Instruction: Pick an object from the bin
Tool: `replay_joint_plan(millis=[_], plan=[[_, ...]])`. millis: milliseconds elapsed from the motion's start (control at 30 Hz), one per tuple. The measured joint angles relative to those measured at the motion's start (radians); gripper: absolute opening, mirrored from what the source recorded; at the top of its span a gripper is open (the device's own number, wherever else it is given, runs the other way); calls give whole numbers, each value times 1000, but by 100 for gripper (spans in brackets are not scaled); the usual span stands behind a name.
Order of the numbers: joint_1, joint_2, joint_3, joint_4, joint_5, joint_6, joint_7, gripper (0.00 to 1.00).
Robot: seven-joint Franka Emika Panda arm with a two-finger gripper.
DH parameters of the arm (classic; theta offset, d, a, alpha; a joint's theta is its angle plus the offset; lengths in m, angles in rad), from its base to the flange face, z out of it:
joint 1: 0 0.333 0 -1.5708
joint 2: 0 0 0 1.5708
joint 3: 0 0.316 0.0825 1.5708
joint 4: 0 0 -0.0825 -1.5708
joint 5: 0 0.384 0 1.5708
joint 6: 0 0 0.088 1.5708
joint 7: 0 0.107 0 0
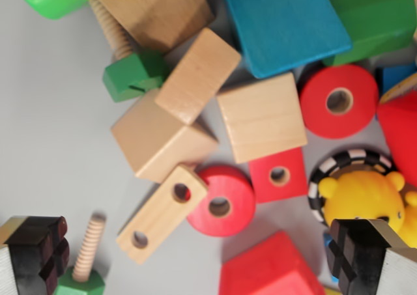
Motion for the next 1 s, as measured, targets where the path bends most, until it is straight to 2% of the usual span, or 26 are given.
replay_joint_plan(millis=[300,400,600,833,1000], plan=[[31,35,-1,-21,5,58,137,100],[33,56,-1,-21,5,81,145,100],[32,140,-1,-10,5,147,146,100],[32,208,-1,6,5,203,147,100],[32,228,-1,19,5,238,147,100]])
